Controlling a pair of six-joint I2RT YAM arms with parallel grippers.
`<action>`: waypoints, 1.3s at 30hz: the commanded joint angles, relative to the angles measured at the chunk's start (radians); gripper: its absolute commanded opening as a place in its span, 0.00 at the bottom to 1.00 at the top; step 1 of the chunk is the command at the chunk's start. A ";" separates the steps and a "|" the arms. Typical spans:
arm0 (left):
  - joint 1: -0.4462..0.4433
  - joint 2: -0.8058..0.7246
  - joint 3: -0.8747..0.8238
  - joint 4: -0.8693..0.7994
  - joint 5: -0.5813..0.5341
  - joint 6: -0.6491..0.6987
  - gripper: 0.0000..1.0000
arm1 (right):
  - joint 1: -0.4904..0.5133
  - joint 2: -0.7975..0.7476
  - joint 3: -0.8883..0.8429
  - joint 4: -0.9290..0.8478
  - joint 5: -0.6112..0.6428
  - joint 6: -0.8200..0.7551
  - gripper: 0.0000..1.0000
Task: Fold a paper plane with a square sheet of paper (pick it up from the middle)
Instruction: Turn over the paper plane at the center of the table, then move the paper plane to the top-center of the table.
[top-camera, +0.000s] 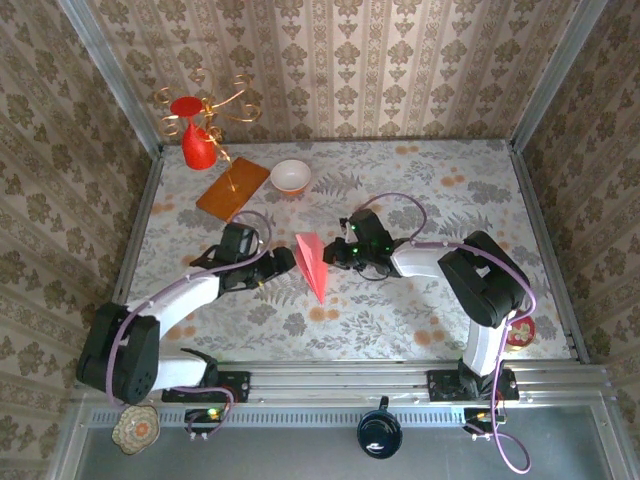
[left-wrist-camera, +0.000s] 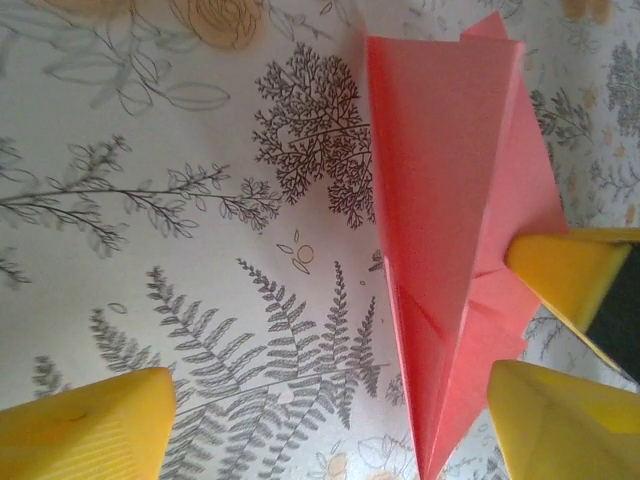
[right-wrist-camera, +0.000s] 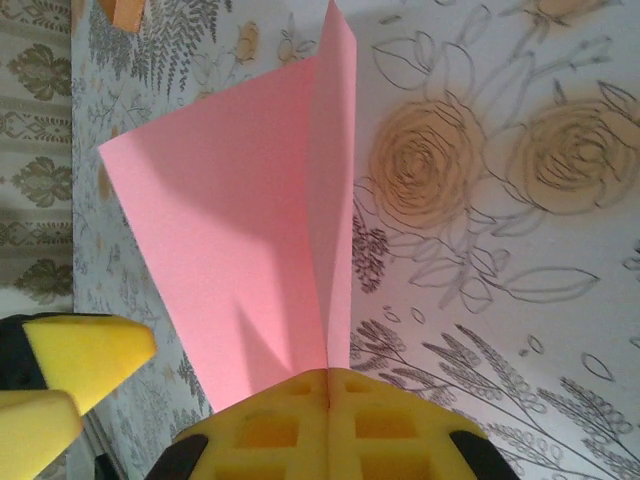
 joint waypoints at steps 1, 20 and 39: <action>-0.047 0.051 0.021 0.070 -0.029 -0.075 0.78 | -0.026 -0.018 -0.050 0.125 -0.058 0.051 0.04; -0.127 0.231 0.126 0.152 -0.028 -0.125 0.51 | -0.071 0.006 -0.131 0.195 -0.097 0.069 0.05; -0.107 0.337 0.221 0.153 -0.033 -0.108 0.09 | -0.114 -0.054 -0.168 0.210 -0.060 0.068 0.05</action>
